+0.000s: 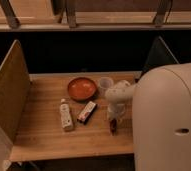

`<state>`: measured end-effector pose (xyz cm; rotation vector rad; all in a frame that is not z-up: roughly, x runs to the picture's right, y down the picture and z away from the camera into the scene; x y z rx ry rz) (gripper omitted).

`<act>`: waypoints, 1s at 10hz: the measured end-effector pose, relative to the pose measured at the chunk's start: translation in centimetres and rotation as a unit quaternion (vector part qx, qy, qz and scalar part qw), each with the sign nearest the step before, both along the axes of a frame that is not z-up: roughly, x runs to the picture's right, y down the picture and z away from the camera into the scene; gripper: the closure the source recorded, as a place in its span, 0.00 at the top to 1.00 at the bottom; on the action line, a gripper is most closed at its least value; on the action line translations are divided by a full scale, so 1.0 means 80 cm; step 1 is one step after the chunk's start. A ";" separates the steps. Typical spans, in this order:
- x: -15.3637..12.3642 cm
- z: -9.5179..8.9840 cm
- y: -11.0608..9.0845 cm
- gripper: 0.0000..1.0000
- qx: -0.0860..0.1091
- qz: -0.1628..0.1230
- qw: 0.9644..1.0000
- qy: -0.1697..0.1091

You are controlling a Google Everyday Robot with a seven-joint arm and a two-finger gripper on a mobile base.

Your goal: Drag the pepper across the table

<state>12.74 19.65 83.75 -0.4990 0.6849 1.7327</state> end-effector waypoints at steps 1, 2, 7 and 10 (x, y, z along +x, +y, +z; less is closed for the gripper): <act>0.006 0.002 0.002 0.00 0.002 0.009 1.000 0.006; 0.010 0.003 0.005 0.00 0.003 0.018 1.000 0.011; 0.071 -0.018 0.027 0.00 0.012 0.074 0.996 0.056; 0.121 -0.045 0.047 0.02 0.024 0.120 0.989 0.089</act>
